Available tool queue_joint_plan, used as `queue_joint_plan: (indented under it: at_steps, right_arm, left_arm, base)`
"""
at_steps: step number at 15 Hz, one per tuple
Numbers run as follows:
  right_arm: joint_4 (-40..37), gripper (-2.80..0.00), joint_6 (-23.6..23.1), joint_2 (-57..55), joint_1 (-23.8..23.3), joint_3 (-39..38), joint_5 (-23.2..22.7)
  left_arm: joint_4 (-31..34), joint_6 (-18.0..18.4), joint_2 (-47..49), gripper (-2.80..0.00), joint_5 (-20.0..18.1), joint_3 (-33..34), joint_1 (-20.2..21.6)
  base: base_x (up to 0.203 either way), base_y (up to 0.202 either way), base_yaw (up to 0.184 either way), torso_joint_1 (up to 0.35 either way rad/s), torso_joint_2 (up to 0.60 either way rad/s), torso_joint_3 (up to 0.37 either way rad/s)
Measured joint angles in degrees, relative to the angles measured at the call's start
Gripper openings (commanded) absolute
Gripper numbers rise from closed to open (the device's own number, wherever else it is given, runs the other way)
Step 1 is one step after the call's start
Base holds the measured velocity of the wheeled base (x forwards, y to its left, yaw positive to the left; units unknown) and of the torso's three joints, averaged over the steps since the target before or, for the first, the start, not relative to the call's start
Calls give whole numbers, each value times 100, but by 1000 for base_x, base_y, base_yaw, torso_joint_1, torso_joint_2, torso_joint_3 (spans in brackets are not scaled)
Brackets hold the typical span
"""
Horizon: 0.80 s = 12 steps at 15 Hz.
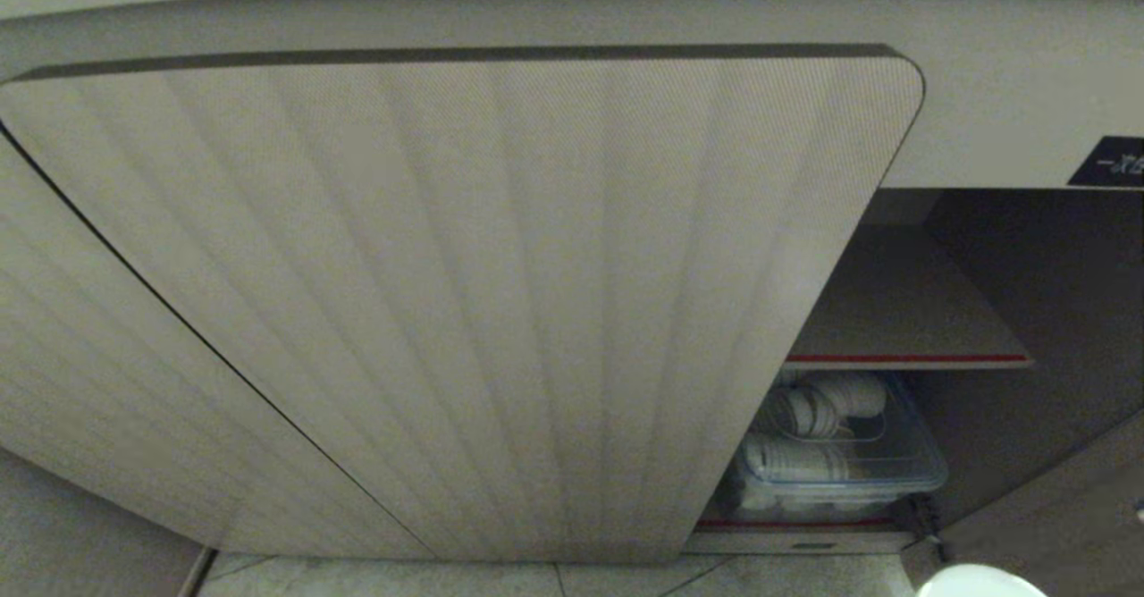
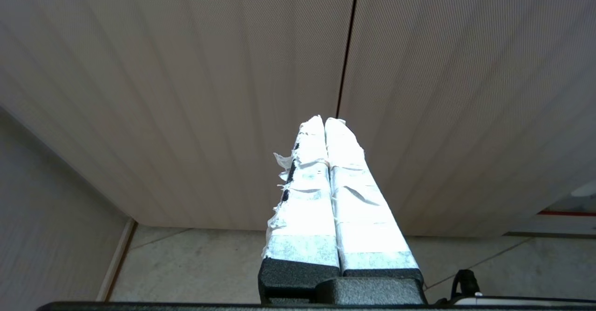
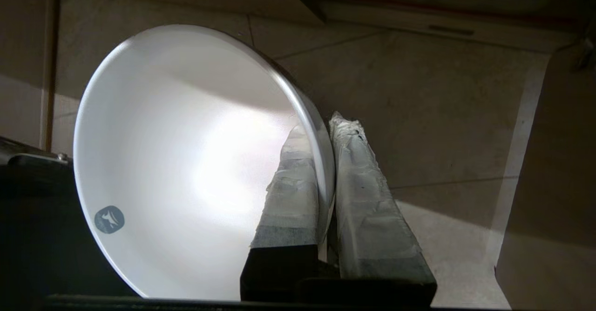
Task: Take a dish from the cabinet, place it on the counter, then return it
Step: Place it on the table
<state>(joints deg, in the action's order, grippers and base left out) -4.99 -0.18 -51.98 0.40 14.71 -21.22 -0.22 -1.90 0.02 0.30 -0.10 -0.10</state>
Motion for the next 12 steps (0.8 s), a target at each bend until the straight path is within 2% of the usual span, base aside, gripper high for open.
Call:
queue_joint_plan:
  at_steps: [12]
  right_arm:
    - [261,-280,36,9,165,-113,3]
  left_arm:
    - [-5,0,0,-280,2,0,0]
  base:
    - [0,0,0,0,0,0]
